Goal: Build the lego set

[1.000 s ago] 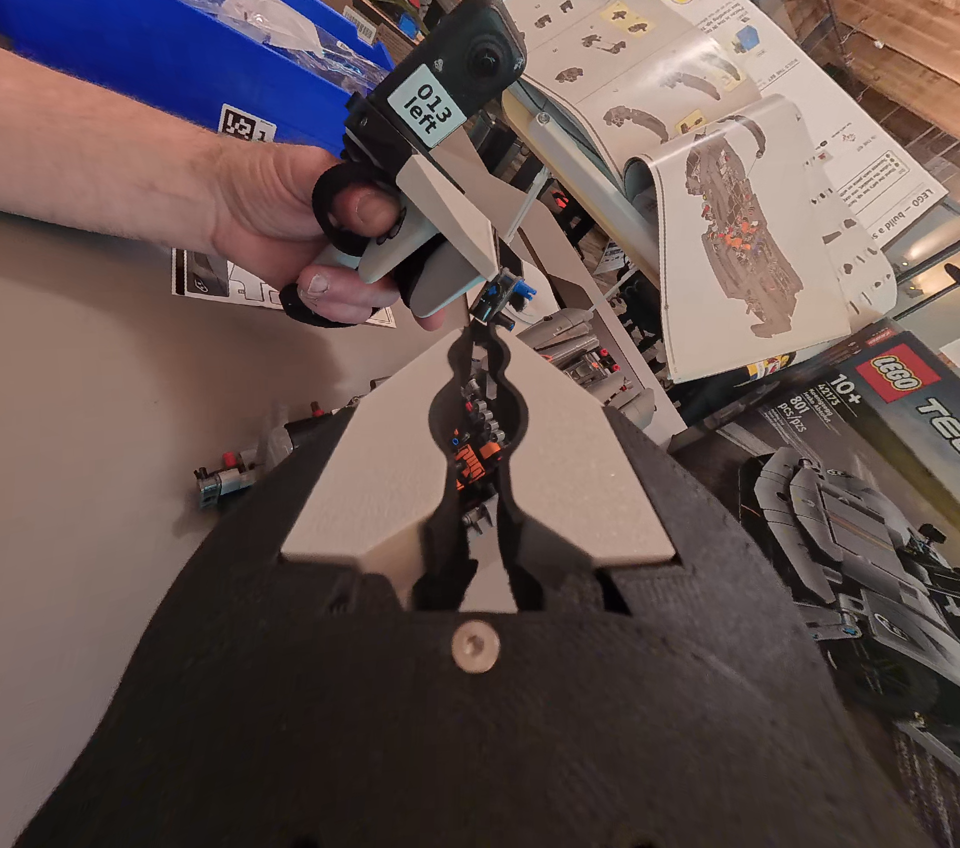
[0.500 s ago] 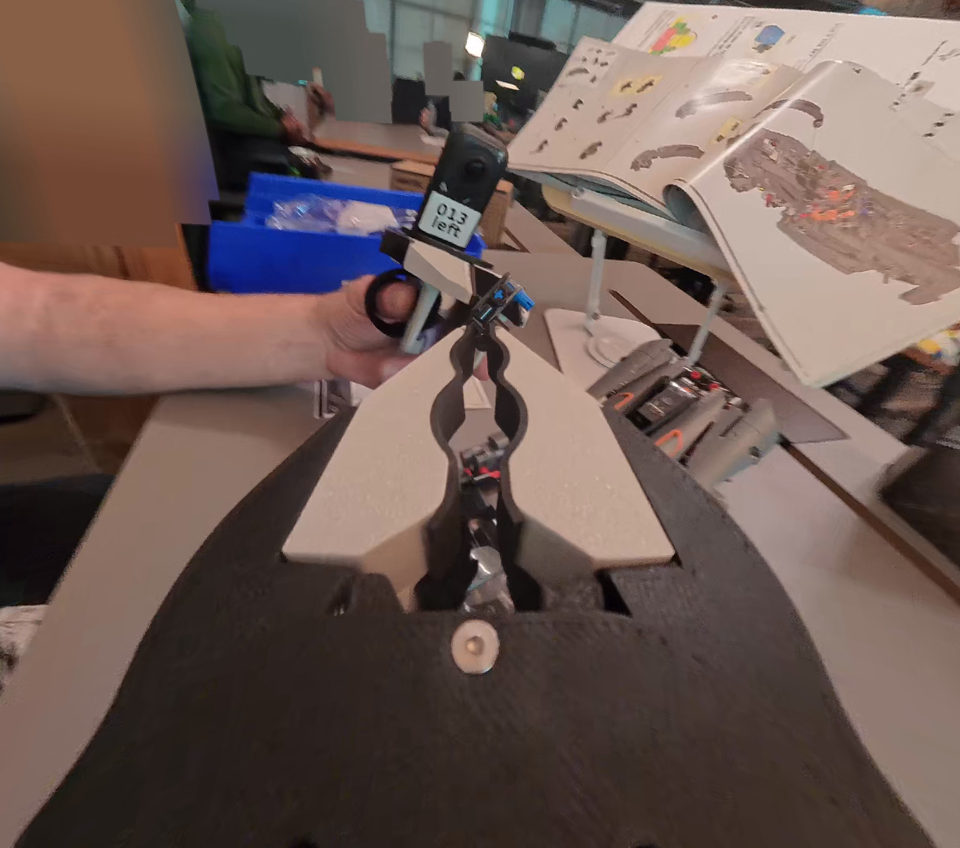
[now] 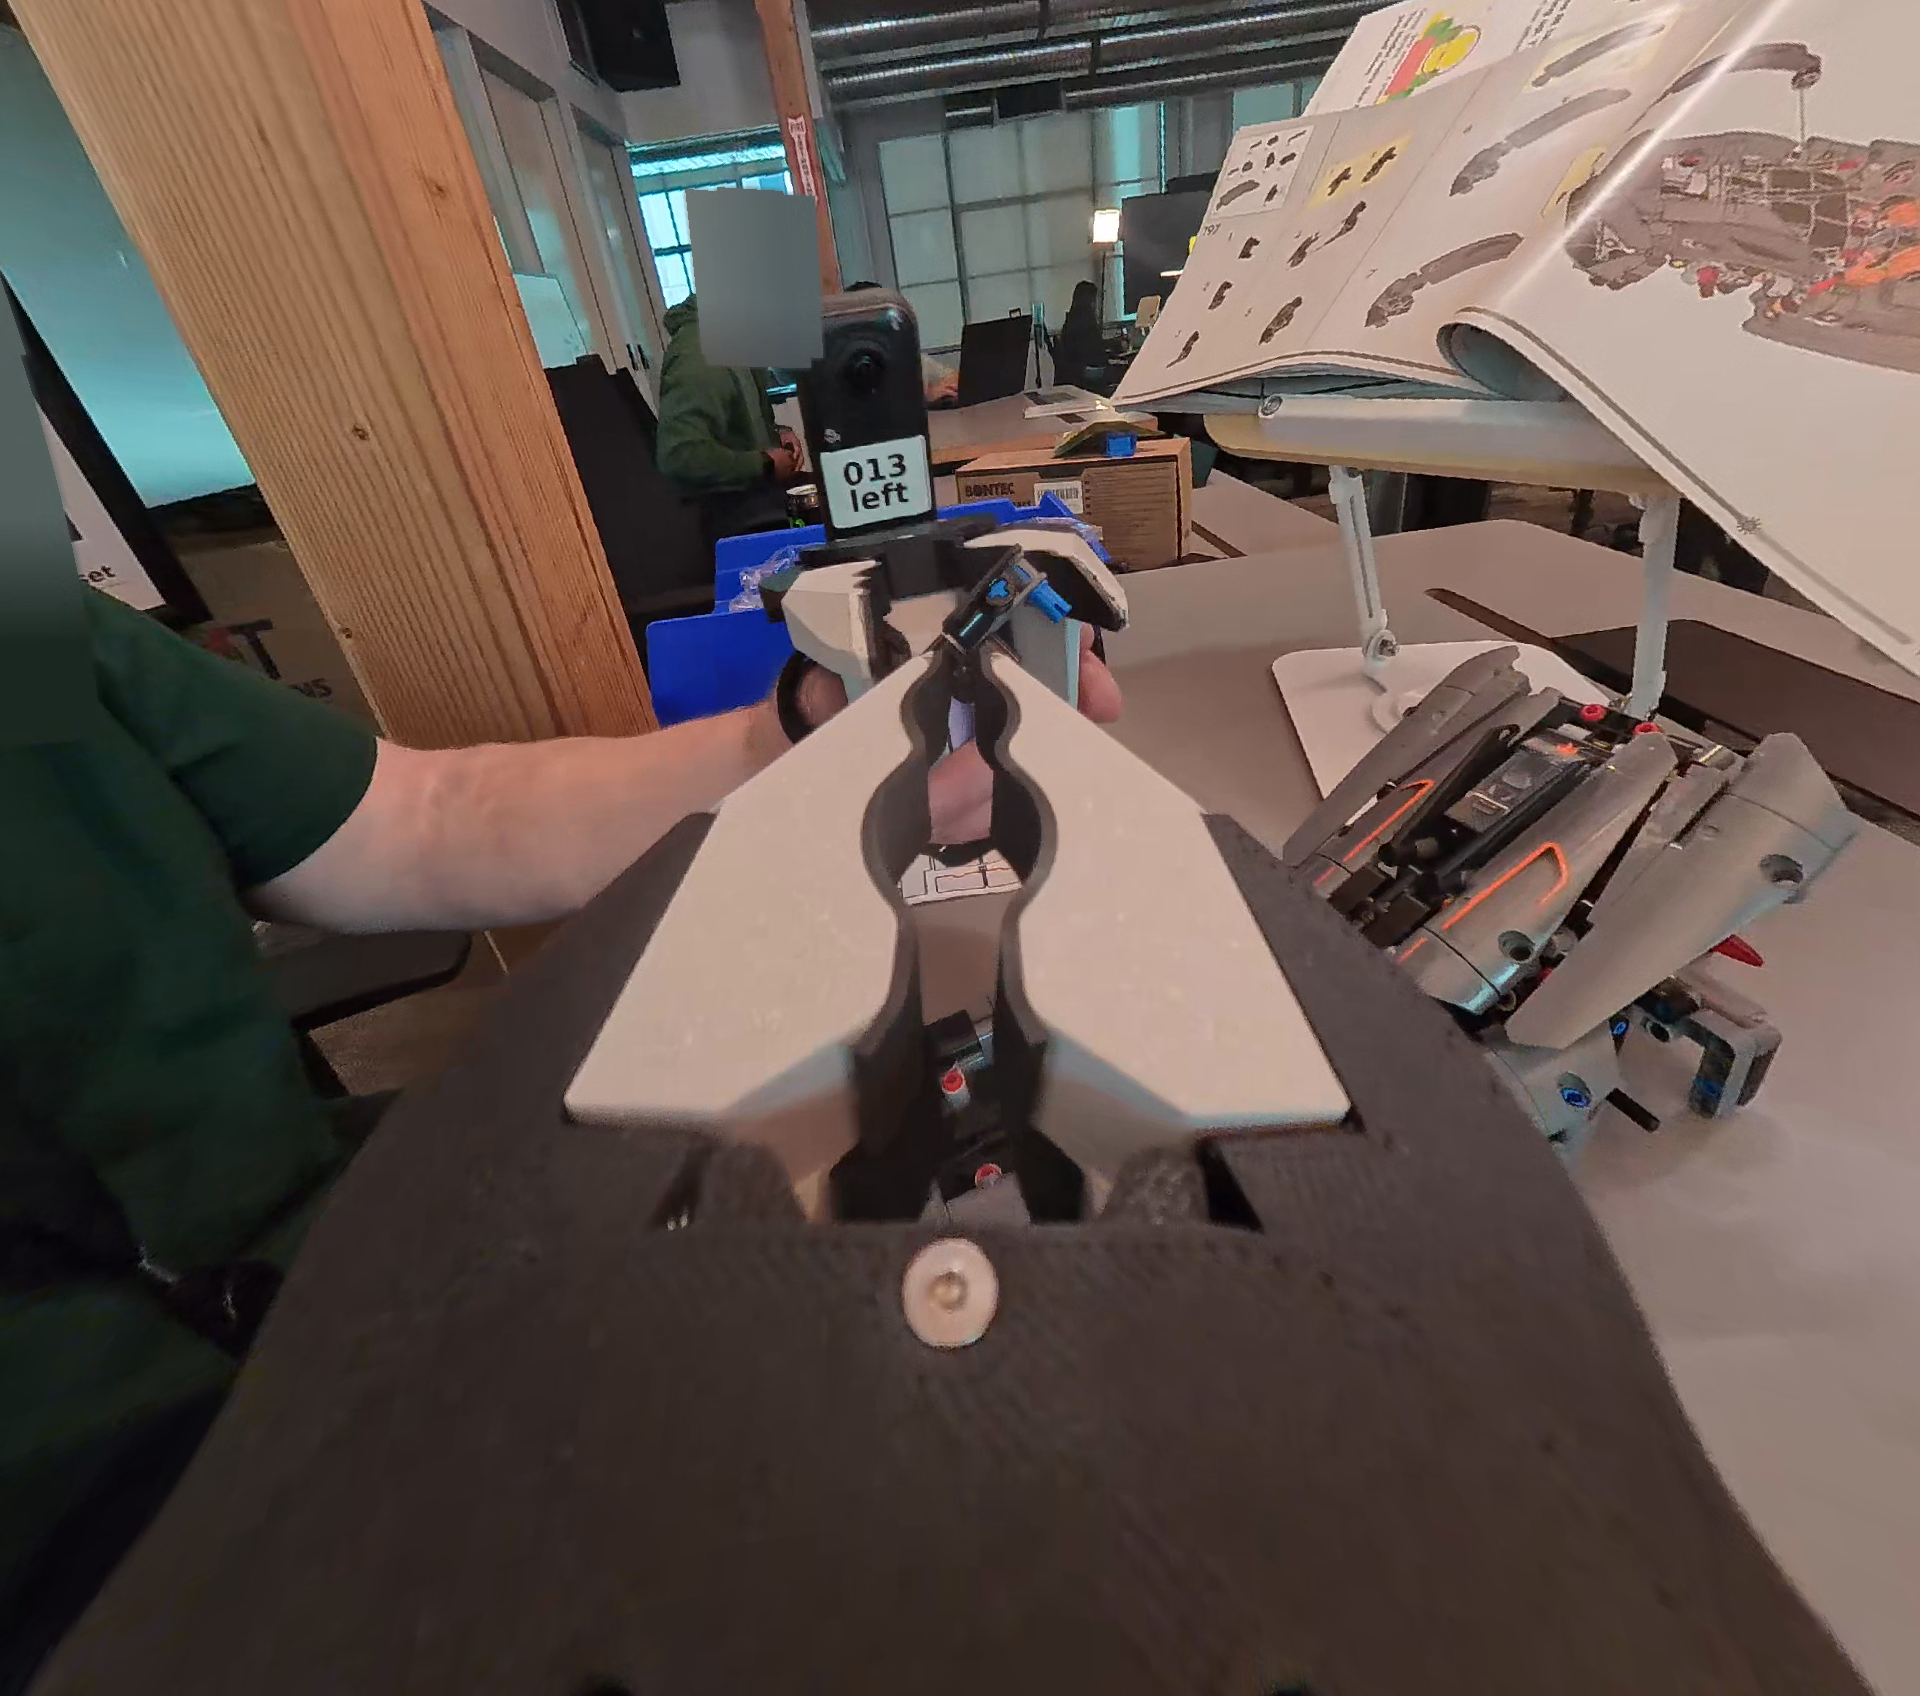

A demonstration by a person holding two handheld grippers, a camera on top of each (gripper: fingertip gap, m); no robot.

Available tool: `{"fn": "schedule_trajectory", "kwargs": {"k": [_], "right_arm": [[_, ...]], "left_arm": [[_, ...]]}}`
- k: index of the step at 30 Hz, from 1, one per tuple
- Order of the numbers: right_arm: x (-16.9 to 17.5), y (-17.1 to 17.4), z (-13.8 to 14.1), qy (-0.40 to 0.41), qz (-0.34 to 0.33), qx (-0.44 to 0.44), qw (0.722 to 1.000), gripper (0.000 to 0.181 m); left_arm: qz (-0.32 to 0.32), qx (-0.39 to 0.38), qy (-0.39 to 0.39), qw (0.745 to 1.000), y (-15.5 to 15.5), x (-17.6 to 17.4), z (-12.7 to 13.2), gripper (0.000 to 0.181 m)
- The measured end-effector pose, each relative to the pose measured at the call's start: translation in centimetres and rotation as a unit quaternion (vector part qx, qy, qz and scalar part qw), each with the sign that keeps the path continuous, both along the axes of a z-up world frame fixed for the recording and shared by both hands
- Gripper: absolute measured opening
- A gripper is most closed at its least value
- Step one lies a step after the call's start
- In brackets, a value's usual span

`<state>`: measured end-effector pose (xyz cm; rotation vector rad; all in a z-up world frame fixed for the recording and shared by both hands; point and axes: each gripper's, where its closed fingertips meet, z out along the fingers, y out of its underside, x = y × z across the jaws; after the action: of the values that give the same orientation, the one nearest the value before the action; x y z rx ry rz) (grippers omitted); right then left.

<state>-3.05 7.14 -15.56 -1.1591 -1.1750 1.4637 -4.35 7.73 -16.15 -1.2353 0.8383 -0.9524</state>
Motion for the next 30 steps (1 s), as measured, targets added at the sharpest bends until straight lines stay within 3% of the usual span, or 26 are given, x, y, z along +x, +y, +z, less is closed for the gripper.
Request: {"fn": "schedule_trajectory", "kwargs": {"k": [14,30], "right_arm": [[-0.5,-0.4,-0.7,-0.016,0.01,0.006,1.0,0.003],[-0.2,-0.4,-0.4,-0.006,0.015,-0.002,1.0,0.003]], "left_arm": [[0.024,0.037,0.054,0.998,-0.4,1.2,-0.6,0.045],[0.042,0.045,0.06,0.996,-0.1,0.8,-0.5,0.045]]}}
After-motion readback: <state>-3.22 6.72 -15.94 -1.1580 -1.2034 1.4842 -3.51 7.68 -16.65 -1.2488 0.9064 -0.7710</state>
